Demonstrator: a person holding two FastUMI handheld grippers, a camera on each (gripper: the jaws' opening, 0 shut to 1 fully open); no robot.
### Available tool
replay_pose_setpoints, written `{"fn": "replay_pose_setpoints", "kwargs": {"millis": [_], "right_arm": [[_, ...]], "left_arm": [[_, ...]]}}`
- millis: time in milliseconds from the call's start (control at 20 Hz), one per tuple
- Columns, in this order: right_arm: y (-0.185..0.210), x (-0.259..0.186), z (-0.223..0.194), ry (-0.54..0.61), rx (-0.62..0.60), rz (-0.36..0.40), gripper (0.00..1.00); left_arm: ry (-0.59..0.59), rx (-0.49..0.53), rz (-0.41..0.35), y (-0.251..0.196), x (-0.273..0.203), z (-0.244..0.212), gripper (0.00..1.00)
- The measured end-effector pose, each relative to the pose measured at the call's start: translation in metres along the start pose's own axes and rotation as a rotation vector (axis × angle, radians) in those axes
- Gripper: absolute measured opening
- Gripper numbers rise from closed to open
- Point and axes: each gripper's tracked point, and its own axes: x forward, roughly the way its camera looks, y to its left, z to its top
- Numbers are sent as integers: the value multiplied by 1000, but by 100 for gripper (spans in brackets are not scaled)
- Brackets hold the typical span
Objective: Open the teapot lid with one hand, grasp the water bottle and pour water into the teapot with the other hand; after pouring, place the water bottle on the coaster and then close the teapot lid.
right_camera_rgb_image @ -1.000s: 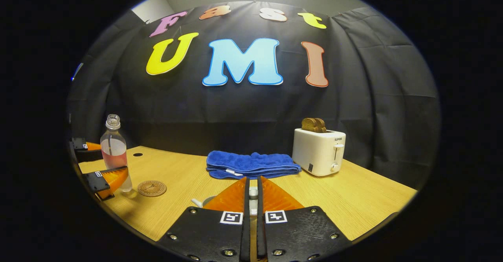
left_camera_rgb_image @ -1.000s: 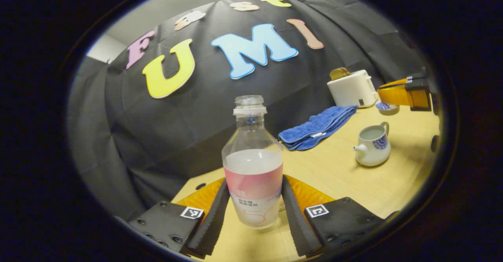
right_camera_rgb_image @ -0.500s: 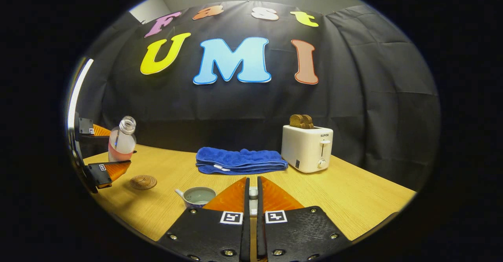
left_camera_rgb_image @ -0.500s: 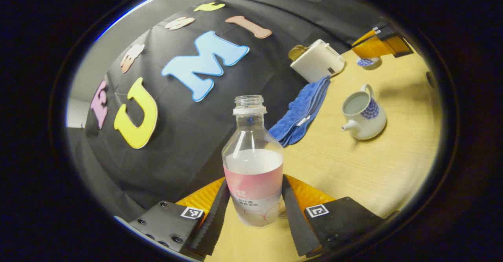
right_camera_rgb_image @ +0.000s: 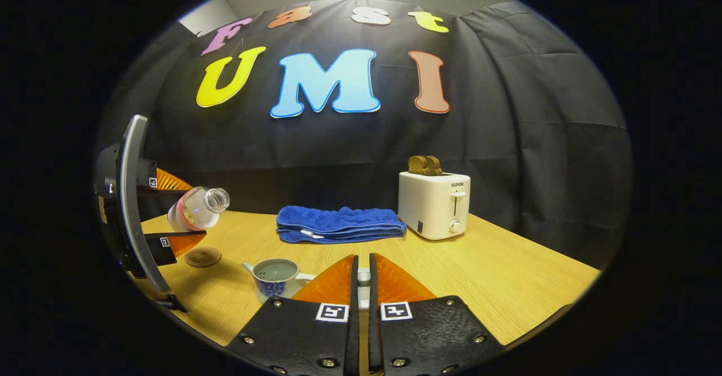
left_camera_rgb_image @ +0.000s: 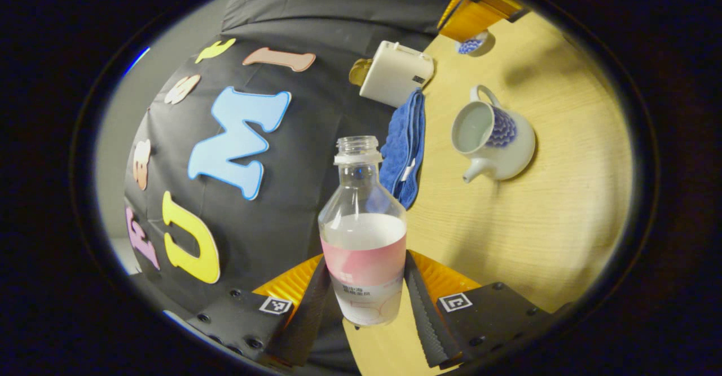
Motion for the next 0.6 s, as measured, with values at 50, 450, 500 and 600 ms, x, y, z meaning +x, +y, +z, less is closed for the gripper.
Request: {"fn": "replay_pose_setpoints", "kwargs": {"millis": [50,450,500,600], "right_arm": [[-2,-1,-1,2,2,-2,6],[-13,-8,-1,-5,29,-10,6],[-14,-9,-1,-6,33,-10,6],[-15,-10,-1,-10,37,-11,6]], "left_arm": [[0,37,-5,2,2,1,85],[9,260,-33,4,10,13,85],[6,284,-34,4,12,16,85],[3,329,-37,4,12,18,85]]}}
